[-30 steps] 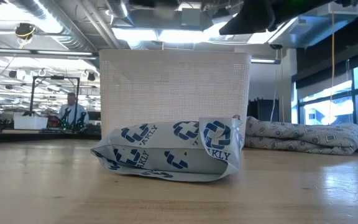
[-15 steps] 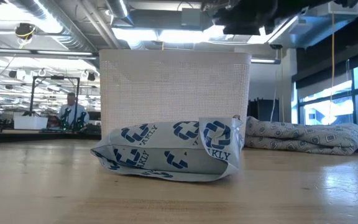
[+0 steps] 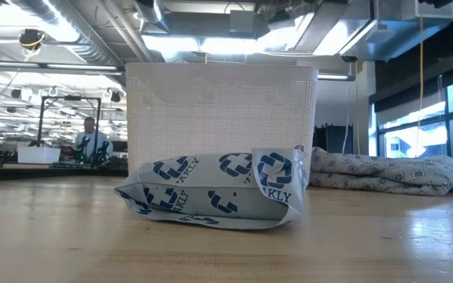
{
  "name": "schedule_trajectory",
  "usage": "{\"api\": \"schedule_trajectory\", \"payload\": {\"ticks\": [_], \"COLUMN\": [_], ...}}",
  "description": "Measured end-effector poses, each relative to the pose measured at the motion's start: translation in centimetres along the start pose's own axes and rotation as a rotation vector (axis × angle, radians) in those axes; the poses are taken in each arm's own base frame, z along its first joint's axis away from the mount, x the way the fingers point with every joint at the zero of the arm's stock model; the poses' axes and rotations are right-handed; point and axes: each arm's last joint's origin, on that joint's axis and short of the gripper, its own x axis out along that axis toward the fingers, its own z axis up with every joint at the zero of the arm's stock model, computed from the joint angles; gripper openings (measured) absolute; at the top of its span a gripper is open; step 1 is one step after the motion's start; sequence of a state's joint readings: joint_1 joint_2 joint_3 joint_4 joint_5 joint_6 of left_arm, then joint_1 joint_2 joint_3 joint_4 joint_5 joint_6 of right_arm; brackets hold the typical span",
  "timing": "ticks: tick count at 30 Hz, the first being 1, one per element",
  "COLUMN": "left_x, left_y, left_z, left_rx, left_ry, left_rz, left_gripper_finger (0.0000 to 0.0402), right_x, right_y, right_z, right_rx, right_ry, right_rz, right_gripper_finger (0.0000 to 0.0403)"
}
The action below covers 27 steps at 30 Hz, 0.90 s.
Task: Pick & place medical supplies in basket/bin
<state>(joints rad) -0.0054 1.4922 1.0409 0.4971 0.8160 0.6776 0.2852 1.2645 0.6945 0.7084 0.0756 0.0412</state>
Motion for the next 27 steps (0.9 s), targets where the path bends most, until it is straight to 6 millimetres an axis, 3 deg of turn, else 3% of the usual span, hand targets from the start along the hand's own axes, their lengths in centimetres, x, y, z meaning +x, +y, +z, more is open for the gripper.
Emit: {"api": "schedule_trajectory", "payload": {"ticks": [6, 12, 17, 27], "left_x": [-0.3, -0.8, -1.1, -1.4], "left_y": [0.1, 0.4, 0.9, 0.9], "left_z": [-0.9, -0.8, -0.6, -0.7], "left_rx": [0.094, 0.198, 0.260, 0.278], "left_ry": [-0.025, -0.093, -0.110, -0.155], "left_rz": [-0.051, -0.092, -0.069, -0.115], "left_gripper_finger": [0.0186, 0.0190, 0.0187, 0.0188], "right_x": [0.0, 0.0, 0.2, 3.3], "right_y": [-0.1, -0.1, 0.0, -0.7], "right_z": [0.2, 0.3, 0.1, -1.3], "right_rx": [-0.021, 0.035, -0.018, -0.080], "right_ry": [-0.026, -0.036, -0.039, -0.065], "right_rz": [-0.032, -0.034, 0.012, 0.019], "right_gripper_finger": [0.0307, 0.0307, 0.0307, 0.0307]}}
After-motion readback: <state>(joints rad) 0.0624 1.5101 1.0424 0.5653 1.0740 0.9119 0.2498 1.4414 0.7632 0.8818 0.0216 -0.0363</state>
